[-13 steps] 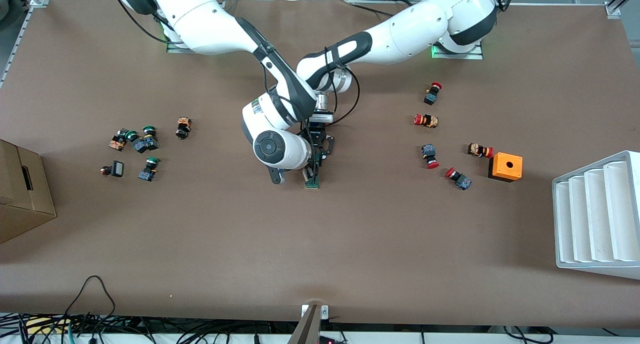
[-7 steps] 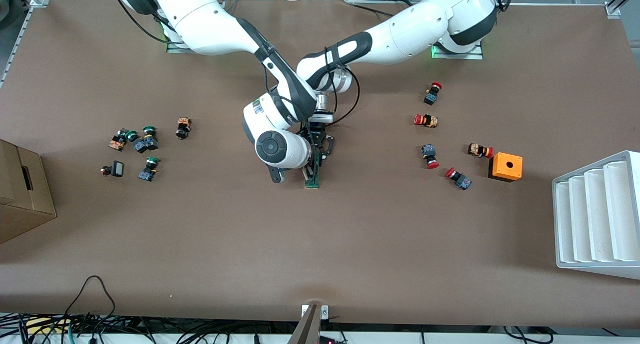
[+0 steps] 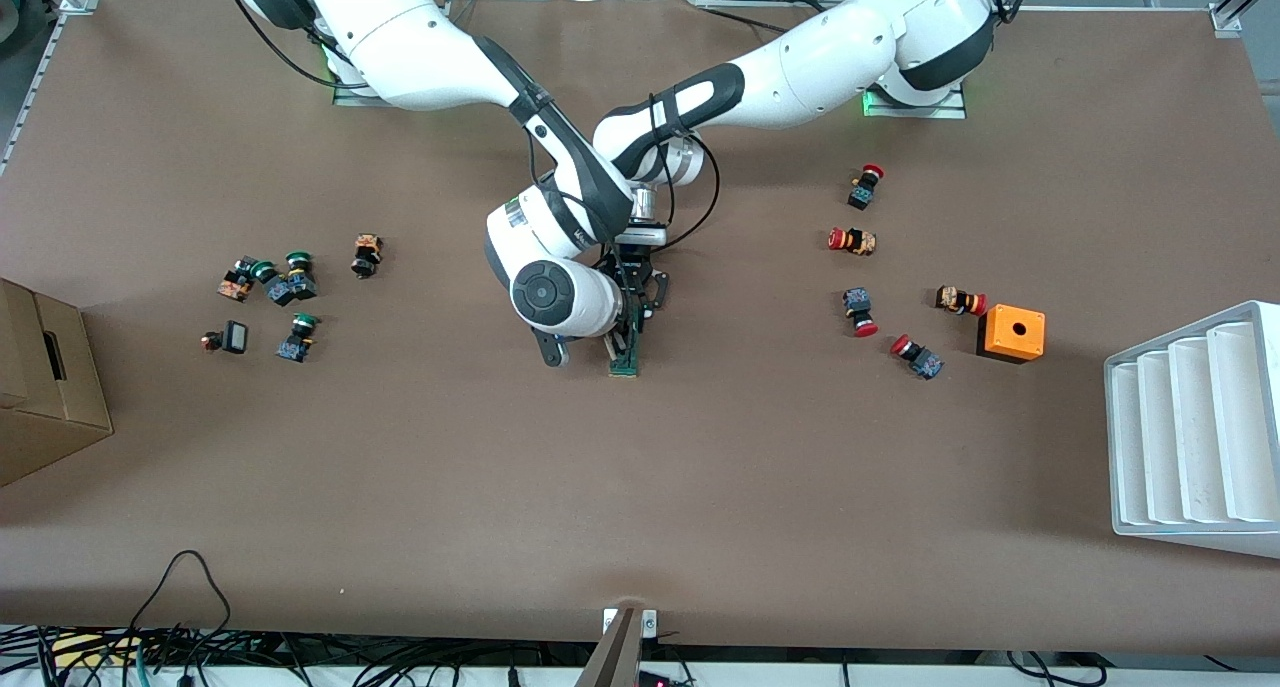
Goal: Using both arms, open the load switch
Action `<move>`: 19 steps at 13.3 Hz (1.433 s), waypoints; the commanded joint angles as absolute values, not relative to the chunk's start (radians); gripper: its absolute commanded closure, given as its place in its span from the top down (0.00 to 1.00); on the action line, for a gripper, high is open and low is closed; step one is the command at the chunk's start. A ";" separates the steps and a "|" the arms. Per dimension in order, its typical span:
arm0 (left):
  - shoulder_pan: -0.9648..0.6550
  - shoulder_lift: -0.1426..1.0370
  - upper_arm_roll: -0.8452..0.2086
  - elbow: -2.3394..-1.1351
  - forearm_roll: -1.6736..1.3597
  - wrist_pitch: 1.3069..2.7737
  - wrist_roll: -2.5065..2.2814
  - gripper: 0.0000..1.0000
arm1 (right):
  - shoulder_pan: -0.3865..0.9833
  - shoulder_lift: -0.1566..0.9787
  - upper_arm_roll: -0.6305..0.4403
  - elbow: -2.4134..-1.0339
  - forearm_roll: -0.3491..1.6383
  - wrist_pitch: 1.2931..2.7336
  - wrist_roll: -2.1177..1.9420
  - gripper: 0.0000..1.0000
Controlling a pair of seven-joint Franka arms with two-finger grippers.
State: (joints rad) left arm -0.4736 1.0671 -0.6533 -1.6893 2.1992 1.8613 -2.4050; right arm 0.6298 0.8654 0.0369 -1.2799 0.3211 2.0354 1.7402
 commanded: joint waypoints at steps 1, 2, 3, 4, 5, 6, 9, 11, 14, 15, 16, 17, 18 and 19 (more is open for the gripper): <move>-0.471 1.094 -0.657 -1.623 2.237 1.908 -2.393 0.29 | 0.624 0.836 0.037 -1.338 0.296 2.072 1.720 0.18; -0.471 1.094 -0.658 -1.623 2.238 1.908 -2.393 0.29 | 0.624 0.838 0.037 -1.341 0.296 2.086 1.720 0.18; -0.471 1.094 -0.658 -1.623 2.240 1.908 -2.393 0.29 | 0.624 0.841 0.037 -1.345 0.296 2.097 1.720 0.18; -0.471 1.094 -0.658 -1.623 2.240 1.908 -2.393 0.28 | 0.624 0.842 0.037 -1.350 0.295 2.108 1.720 0.18; -0.471 1.094 -0.658 -1.623 2.240 1.908 -2.393 0.28 | 0.624 0.844 0.037 -1.357 0.287 2.115 1.720 0.17; -0.471 1.094 -0.658 -1.623 2.240 1.908 -2.393 0.29 | 0.623 0.844 0.037 -1.367 0.282 2.126 1.720 0.17; -0.471 1.094 -0.658 -1.621 2.241 1.908 -2.393 0.28 | 0.624 0.844 0.037 -1.384 0.279 2.144 1.718 0.15; -0.471 1.094 -0.657 -1.621 2.243 1.908 -2.393 0.28 | 0.624 0.844 0.037 -1.385 0.279 2.145 1.717 0.15; -0.471 1.094 -0.657 -1.621 2.243 1.908 -2.393 0.28 | 0.626 0.844 0.037 -1.391 0.279 2.146 1.713 0.15; -0.471 1.094 -0.657 -1.621 2.243 1.908 -2.393 0.37 | 0.626 0.841 0.037 -1.390 0.278 2.145 1.718 0.15; -0.469 1.091 -0.657 -1.621 2.243 1.908 -2.395 0.84 | 0.624 0.836 0.037 -1.385 0.281 2.143 1.726 0.21; -0.462 1.080 -0.658 -1.623 2.243 1.910 -2.392 1.00 | 0.624 0.828 0.037 -1.381 0.285 2.131 1.726 0.38; -0.457 1.071 -0.663 -1.623 2.243 1.910 -2.388 1.00 | 0.620 0.812 0.035 -1.376 0.288 2.116 1.727 0.73; -0.454 1.054 -0.664 -1.623 2.237 1.913 -2.384 1.00 | 0.618 0.801 0.035 -1.368 0.290 2.091 1.732 0.81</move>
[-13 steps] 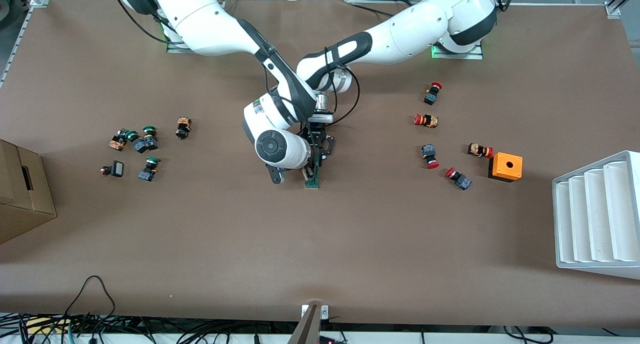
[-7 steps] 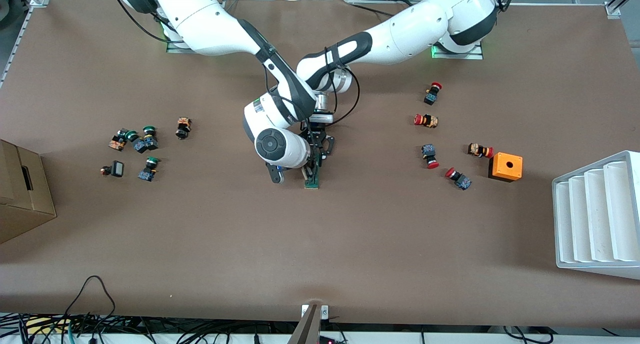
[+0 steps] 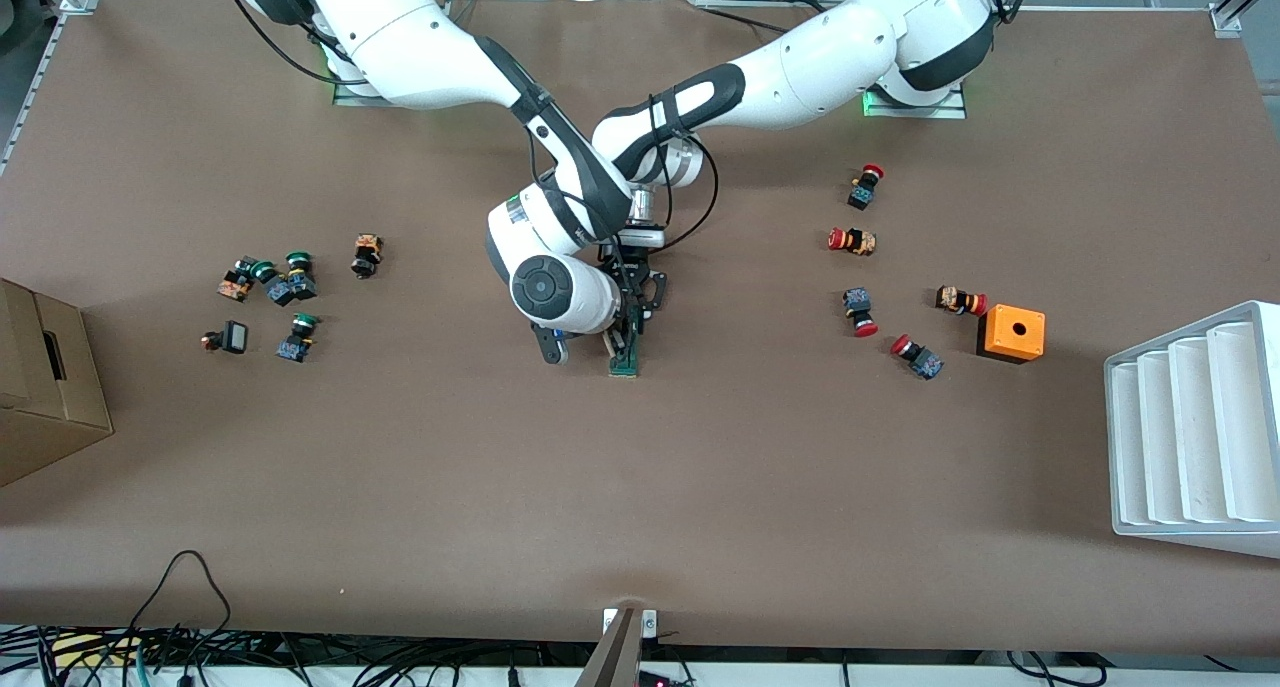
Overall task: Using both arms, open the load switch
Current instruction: 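Set the switch on the table and withdraw the right gripper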
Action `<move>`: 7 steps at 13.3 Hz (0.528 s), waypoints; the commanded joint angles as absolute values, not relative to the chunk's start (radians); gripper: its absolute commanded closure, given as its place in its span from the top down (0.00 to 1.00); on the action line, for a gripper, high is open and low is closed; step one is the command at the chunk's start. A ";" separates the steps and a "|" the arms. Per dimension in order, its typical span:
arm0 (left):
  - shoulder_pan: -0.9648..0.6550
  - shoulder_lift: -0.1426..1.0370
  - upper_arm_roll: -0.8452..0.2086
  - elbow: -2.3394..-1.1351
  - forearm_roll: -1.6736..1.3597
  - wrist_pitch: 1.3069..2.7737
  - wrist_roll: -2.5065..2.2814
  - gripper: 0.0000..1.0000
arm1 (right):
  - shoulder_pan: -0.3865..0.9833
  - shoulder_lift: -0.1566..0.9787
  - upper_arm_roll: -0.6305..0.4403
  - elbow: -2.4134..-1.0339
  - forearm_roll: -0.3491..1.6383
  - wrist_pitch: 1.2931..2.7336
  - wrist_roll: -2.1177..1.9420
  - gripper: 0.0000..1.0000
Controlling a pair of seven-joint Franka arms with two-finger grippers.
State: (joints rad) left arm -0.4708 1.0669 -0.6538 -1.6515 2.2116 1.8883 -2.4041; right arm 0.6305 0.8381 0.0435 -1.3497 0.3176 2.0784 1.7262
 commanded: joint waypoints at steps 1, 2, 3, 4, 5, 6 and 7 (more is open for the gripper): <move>-0.453 1.048 -0.669 -1.623 2.234 1.916 -2.384 1.00 | 0.614 0.790 0.034 -1.347 0.291 2.063 1.732 0.88; -0.443 1.040 -0.687 -1.623 2.232 1.917 -2.382 1.00 | 0.598 0.781 0.034 -1.329 0.291 2.031 1.730 0.89; -0.433 1.039 -0.695 -1.623 2.232 1.916 -2.373 1.00 | 0.582 0.772 0.034 -1.309 0.290 1.999 1.727 0.92; -0.431 1.040 -0.695 -1.623 2.232 1.916 -2.370 1.00 | 0.562 0.762 0.031 -1.289 0.291 1.978 1.721 0.95; -0.431 1.040 -0.695 -1.623 2.233 1.916 -2.370 1.00 | 0.546 0.755 0.028 -1.270 0.291 1.955 1.706 0.95; -0.431 1.040 -0.695 -1.624 2.233 1.916 -2.370 1.00 | 0.540 0.755 0.026 -1.255 0.291 1.933 1.692 0.95; -0.431 1.040 -0.695 -1.624 2.232 1.916 -2.370 1.00 | 0.535 0.755 0.026 -1.241 0.291 1.916 1.690 0.95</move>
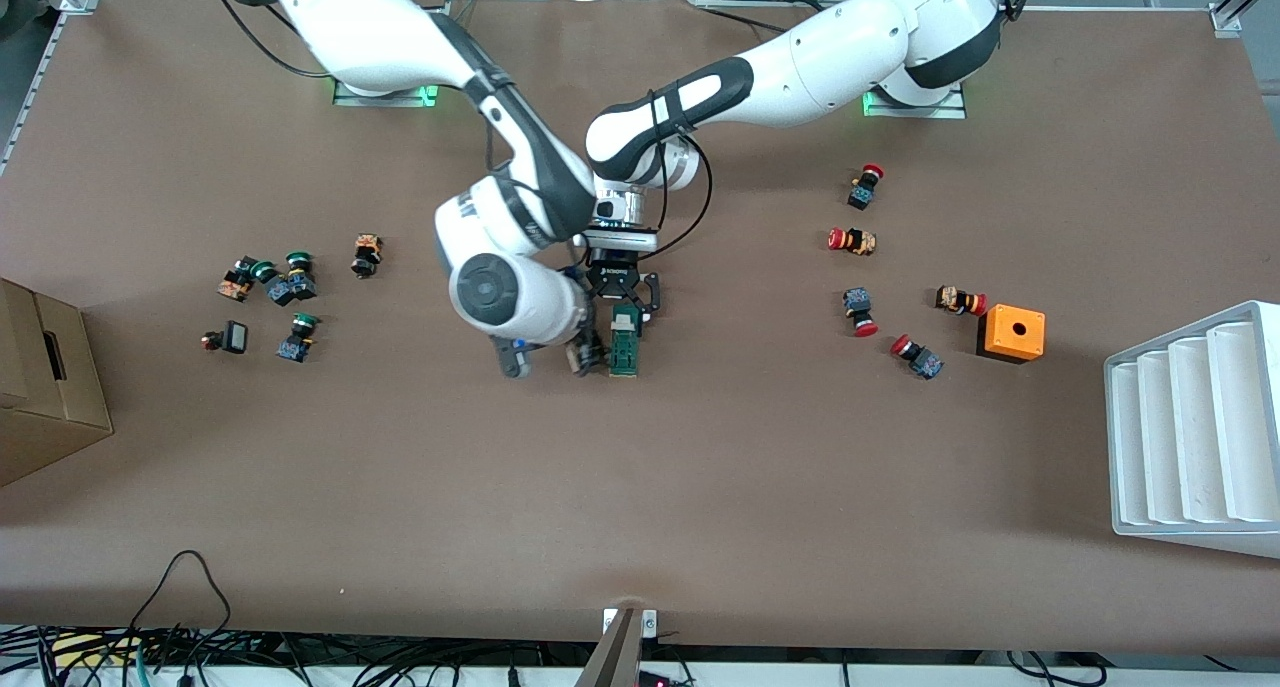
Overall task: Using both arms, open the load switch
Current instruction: 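Set the switch on the table and withdraw the right gripper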
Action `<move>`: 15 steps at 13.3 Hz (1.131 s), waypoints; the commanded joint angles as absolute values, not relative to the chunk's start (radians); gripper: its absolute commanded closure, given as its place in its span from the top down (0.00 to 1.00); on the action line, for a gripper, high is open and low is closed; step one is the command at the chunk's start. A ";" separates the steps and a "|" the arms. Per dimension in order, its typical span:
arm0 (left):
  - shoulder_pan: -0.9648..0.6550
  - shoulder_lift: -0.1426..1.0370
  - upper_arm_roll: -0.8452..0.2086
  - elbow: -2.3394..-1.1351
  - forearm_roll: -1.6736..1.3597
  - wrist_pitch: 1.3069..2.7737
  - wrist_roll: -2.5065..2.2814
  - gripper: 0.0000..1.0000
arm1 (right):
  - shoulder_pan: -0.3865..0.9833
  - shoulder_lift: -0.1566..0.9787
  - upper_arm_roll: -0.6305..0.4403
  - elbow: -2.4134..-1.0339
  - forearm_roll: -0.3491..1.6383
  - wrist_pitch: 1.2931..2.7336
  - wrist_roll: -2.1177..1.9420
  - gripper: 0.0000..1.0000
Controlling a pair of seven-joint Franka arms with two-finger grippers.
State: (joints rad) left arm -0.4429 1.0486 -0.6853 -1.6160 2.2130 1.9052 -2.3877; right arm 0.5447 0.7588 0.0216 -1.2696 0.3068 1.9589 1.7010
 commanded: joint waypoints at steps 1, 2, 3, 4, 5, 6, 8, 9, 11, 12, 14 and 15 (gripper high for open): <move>-0.430 1.040 -0.695 -1.624 2.232 1.916 -2.370 1.00 | 0.526 0.753 0.026 -1.236 0.291 1.908 1.686 0.96; -0.428 1.039 -0.696 -1.624 2.232 1.916 -2.370 1.00 | 0.517 0.740 0.025 -1.236 0.291 1.898 1.662 0.98; -0.428 1.037 -0.698 -1.624 2.232 1.916 -2.370 1.00 | 0.500 0.727 0.025 -1.238 0.291 1.884 1.631 0.98; -0.426 1.037 -0.698 -1.626 2.232 1.916 -2.370 1.00 | 0.485 0.707 0.025 -1.238 0.290 1.861 1.585 0.98; -0.425 1.035 -0.703 -1.626 2.230 1.916 -2.370 1.00 | 0.465 0.687 0.025 -1.238 0.290 1.838 1.534 0.98; -0.414 1.035 -0.722 -1.631 2.230 1.914 -2.368 1.00 | 0.445 0.658 0.022 -1.246 0.288 1.827 1.479 0.99; -0.394 1.028 -0.752 -1.635 2.230 1.913 -2.355 1.00 | 0.391 0.589 0.018 -1.278 0.284 1.801 1.319 0.99; -0.382 1.028 -0.768 -1.635 2.229 1.914 -2.346 1.00 | 0.362 0.551 0.017 -1.305 0.278 1.790 1.231 0.99; -0.348 1.028 -0.828 -1.637 2.205 1.911 -2.298 1.00 | 0.327 0.473 -0.003 -1.371 0.278 1.779 1.064 0.99; -0.333 1.017 -0.851 -1.637 2.172 1.908 -2.251 1.00 | 0.322 0.442 -0.027 -1.393 0.278 1.769 0.986 0.99; -0.311 0.986 -0.900 -1.632 2.081 1.908 -2.162 1.00 | 0.319 0.399 -0.080 -1.410 0.278 1.738 0.860 0.99; -0.301 0.970 -0.923 -1.628 2.033 1.908 -2.105 1.00 | 0.313 0.375 -0.112 -1.426 0.278 1.723 0.780 0.99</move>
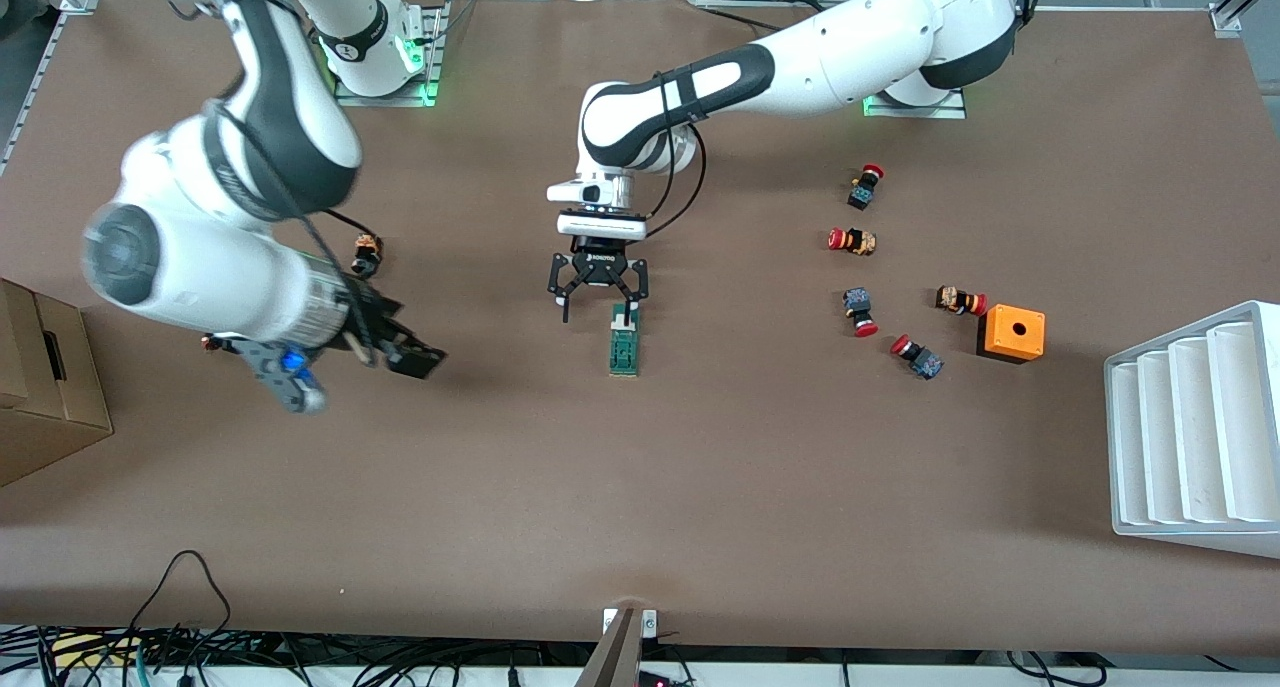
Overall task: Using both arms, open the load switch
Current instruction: 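Set the switch on the table and withdraw the right gripper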
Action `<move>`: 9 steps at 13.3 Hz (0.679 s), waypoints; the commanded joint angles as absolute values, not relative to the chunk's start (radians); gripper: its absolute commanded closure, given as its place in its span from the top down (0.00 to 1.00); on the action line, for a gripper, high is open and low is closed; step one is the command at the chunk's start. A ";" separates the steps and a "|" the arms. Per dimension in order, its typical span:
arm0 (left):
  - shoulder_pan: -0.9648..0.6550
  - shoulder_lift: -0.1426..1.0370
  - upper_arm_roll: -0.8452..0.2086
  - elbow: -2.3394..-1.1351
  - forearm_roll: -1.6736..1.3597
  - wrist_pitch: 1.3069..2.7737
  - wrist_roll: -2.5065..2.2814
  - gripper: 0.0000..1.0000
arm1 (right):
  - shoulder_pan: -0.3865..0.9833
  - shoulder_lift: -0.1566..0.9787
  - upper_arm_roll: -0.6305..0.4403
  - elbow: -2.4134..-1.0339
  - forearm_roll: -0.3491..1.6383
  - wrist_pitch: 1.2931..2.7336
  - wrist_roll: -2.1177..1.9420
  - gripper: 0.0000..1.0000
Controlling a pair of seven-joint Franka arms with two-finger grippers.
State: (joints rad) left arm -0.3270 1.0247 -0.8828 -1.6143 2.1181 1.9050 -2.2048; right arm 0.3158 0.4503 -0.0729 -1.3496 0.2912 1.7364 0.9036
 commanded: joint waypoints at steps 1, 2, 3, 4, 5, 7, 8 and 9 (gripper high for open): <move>-0.285 0.954 -0.949 -1.623 1.978 1.908 -2.042 1.00 | 0.305 0.350 -0.135 -1.448 0.276 1.714 0.679 0.99; -0.272 0.942 -0.981 -1.620 1.918 1.907 -1.979 1.00 | 0.292 0.321 -0.149 -1.469 0.276 1.710 0.593 0.99; -0.256 0.927 -1.006 -1.606 1.861 1.907 -1.930 1.00 | 0.273 0.289 -0.155 -1.500 0.276 1.710 0.522 0.99; -0.252 0.911 -1.023 -1.594 1.808 1.907 -1.896 1.00 | 0.256 0.249 -0.155 -1.541 0.267 1.710 0.456 0.99; -0.250 0.896 -1.028 -1.580 1.754 1.907 -1.861 1.00 | 0.244 0.211 -0.155 -1.572 0.241 1.709 0.384 0.99; -0.250 0.850 -1.029 -1.543 1.619 1.907 -1.774 1.00 | 0.219 0.140 -0.155 -1.618 0.187 1.685 0.246 0.99; -0.250 0.830 -1.029 -1.530 1.568 1.907 -1.737 1.00 | 0.203 0.121 -0.156 -1.621 0.164 1.654 0.188 0.99; -0.245 0.816 -1.032 -1.511 1.513 1.907 -1.706 1.00 | 0.198 0.100 -0.158 -1.632 0.117 1.638 0.111 0.99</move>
State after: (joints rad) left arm -0.2552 0.8574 -1.0270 -1.5328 1.6070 1.9049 -1.7817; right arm 0.2159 0.1731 -0.1675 -1.5669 0.1721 1.6551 0.2251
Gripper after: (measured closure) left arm 0.000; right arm 0.009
